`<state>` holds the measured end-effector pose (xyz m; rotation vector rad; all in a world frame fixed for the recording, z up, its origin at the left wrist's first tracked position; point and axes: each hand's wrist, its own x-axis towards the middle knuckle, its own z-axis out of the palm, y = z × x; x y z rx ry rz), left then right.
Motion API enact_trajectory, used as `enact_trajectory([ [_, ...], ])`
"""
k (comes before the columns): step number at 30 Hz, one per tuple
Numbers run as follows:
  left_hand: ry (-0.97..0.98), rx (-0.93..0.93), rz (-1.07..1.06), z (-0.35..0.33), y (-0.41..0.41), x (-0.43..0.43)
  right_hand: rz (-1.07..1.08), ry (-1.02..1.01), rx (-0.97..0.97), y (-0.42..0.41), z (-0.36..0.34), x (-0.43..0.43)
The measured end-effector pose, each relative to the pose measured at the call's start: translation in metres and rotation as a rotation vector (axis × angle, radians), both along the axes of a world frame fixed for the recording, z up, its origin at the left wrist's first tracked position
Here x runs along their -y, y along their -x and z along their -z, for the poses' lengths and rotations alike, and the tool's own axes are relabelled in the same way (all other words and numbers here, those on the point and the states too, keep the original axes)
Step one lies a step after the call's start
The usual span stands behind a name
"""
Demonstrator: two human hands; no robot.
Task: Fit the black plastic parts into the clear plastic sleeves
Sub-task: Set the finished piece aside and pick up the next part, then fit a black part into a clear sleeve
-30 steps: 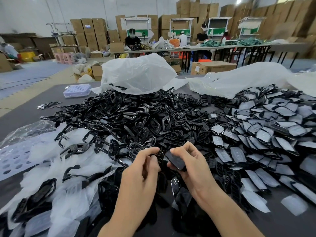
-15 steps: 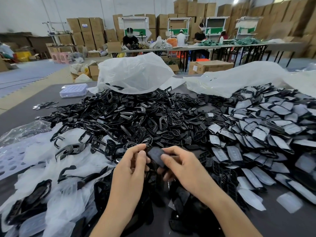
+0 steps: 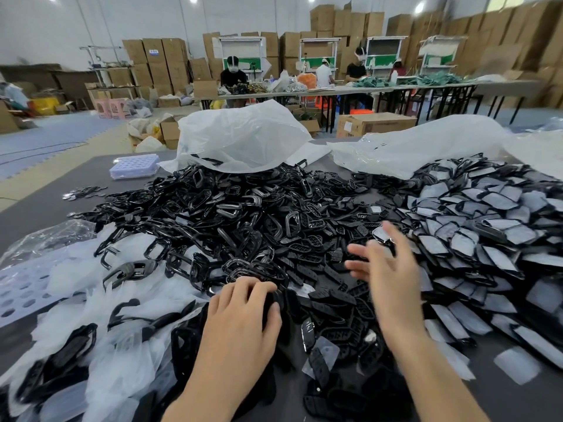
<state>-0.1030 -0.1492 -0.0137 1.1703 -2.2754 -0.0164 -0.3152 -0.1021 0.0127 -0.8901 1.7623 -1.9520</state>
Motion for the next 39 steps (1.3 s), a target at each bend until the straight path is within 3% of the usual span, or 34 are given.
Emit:
enact_trajectory([
  [6, 0.031, 0.16, -0.069, 0.006, 0.001, 0.01, -0.334, -0.387, -0.781, -0.036, 0.027, 0.009],
  [9, 0.033, 0.171, -0.038, 0.004, 0.004, 0.016, -0.372, -0.515, -0.953, -0.04, 0.034, 0.011],
  [18, 0.202, 0.145, 0.036, 0.007, 0.004, 0.02, -0.392, -0.433, -0.89, -0.039, 0.032, 0.011],
  [23, 0.222, -0.067, 0.038, 0.004, 0.003, 0.017, -0.375, -0.374, -0.821, -0.041, 0.029, 0.011],
  [28, 0.237, -0.255, 0.109, -0.001, 0.0, 0.013, -0.418, -0.237, -0.484, -0.046, 0.019, 0.006],
  [33, 0.334, -0.232, 0.179, 0.001, 0.005, 0.008, -0.636, -0.129, -0.003, -0.055, 0.008, 0.008],
  [36, 0.332, -0.215, 0.169, -0.001, 0.007, 0.004, -0.585, -0.118, 0.097, -0.052, 0.006, 0.009],
  [39, 0.237, -0.278, 0.154, -0.007, 0.005, 0.0, -0.398, -0.067, 0.168, -0.042, 0.005, 0.009],
])
